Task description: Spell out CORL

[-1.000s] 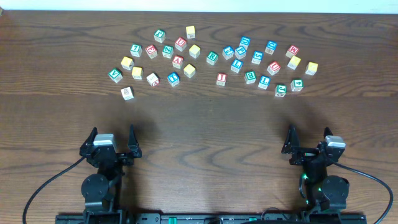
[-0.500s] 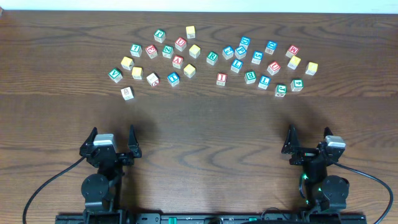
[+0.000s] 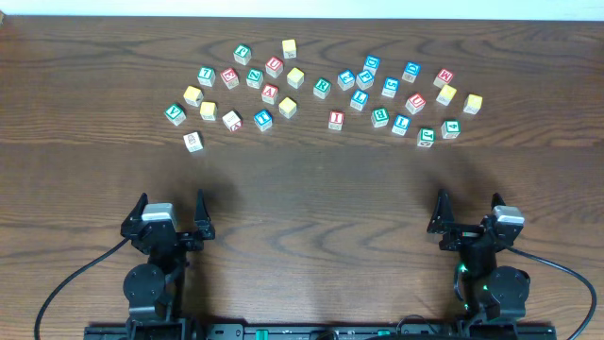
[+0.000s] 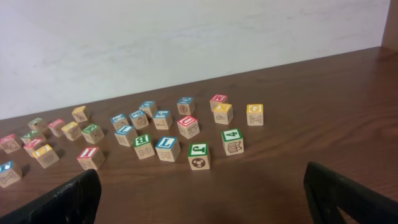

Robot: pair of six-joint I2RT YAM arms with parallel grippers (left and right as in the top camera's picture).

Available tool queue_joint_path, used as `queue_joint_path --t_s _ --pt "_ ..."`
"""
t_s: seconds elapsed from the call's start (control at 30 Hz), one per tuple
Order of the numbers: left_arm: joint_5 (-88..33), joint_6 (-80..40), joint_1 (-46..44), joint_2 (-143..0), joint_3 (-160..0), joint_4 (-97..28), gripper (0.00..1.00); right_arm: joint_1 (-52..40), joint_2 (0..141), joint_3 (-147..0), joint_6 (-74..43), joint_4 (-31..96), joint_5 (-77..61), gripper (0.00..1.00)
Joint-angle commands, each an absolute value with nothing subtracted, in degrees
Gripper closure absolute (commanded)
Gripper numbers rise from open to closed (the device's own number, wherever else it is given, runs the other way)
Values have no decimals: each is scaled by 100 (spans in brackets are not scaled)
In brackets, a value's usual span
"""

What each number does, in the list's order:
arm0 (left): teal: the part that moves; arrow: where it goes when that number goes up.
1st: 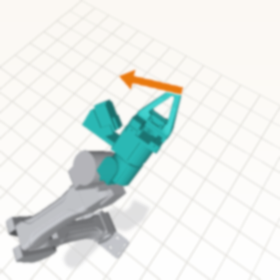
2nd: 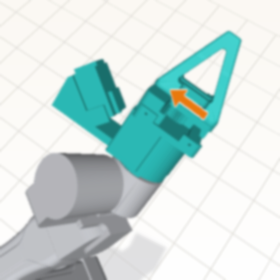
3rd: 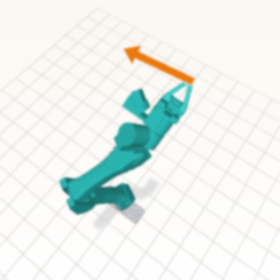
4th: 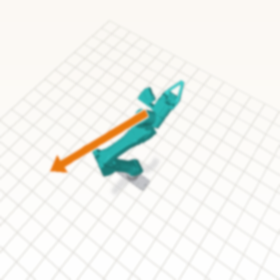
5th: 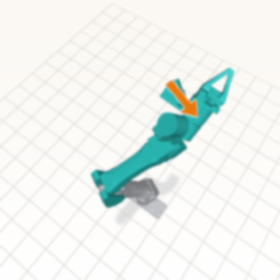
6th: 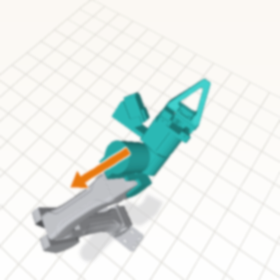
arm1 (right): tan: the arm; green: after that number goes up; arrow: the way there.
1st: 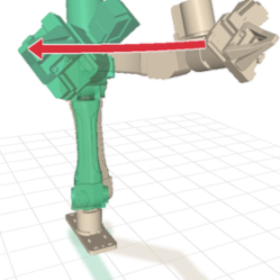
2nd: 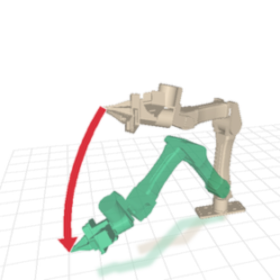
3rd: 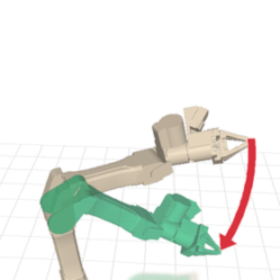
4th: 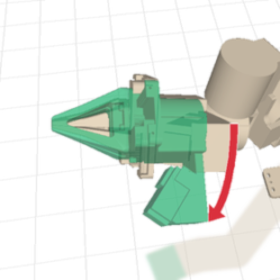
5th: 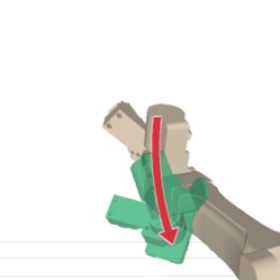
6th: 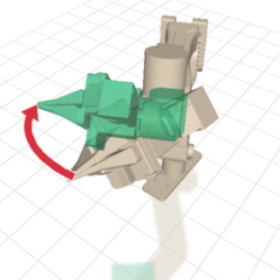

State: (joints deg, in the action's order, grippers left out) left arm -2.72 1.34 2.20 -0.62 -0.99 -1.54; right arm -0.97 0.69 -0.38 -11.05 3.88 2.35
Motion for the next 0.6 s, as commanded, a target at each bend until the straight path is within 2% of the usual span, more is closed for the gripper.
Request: queue_joint_path --t_s 0.0,0.57 --pt "-231 167 211 -21 -23 -384 2 -40 49 -32 -1041 410 242 1" --pt "-231 167 211 -21 -23 -386 2 -40 49 -32 -1041 410 242 1"
